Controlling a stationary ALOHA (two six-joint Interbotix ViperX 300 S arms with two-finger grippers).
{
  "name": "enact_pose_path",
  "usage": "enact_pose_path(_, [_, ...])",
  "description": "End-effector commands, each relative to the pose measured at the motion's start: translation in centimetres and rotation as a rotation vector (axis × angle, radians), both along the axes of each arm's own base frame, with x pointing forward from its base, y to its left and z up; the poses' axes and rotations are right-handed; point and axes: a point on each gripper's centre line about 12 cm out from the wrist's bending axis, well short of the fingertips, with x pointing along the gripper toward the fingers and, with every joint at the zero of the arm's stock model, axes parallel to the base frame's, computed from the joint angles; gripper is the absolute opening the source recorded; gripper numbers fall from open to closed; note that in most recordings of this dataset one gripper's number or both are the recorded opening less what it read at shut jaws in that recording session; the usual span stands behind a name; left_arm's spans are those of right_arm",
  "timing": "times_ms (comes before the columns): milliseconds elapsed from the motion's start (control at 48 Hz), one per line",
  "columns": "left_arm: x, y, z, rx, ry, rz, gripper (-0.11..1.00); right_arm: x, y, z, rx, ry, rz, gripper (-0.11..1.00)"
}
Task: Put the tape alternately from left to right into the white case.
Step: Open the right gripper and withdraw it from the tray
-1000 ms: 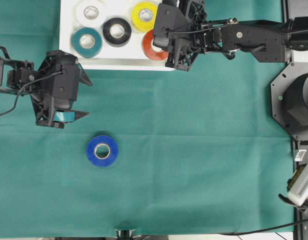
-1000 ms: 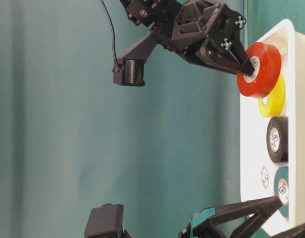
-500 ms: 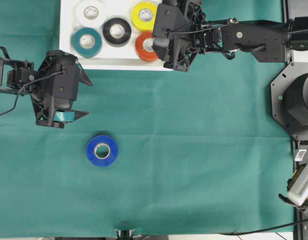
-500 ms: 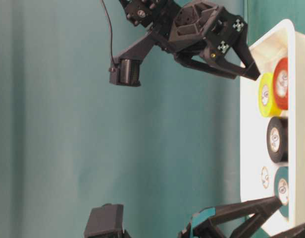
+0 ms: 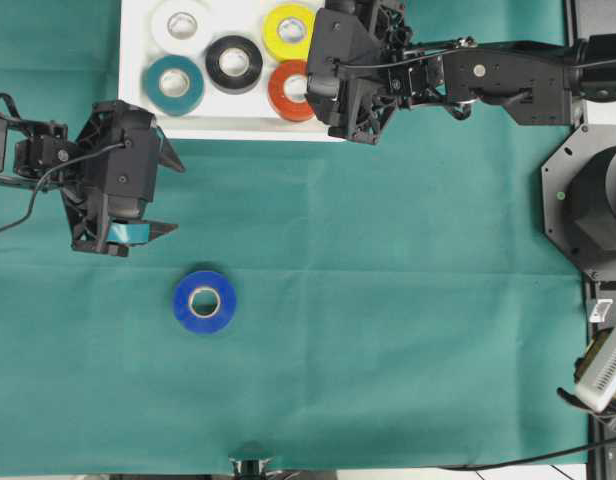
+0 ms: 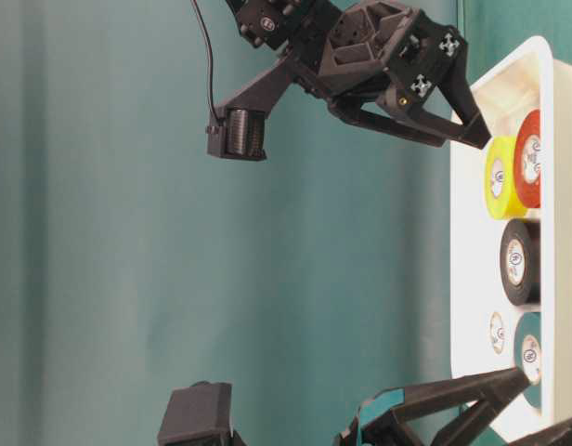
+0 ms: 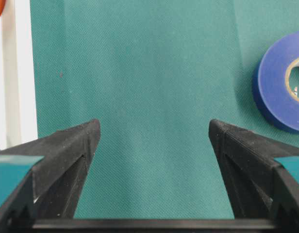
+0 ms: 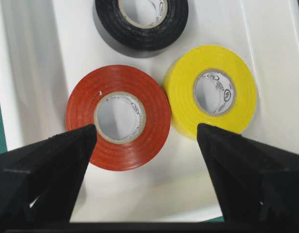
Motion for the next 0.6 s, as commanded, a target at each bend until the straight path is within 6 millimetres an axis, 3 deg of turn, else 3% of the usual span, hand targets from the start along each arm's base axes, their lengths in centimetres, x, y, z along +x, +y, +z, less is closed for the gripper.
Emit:
enact_pose_path(0, [0.4,-0.1,0.9,-0.002,-0.032,-0.002,0.99,0.2,0.0,0.7,-0.005,-0.026,0.006,0.82])
enact_pose_path(584, [0.4,-0.1,0.9,-0.002,-0.031,-0.002,1.0,1.2,4.1,1.1,-0.005,-0.036,0.119,0.82])
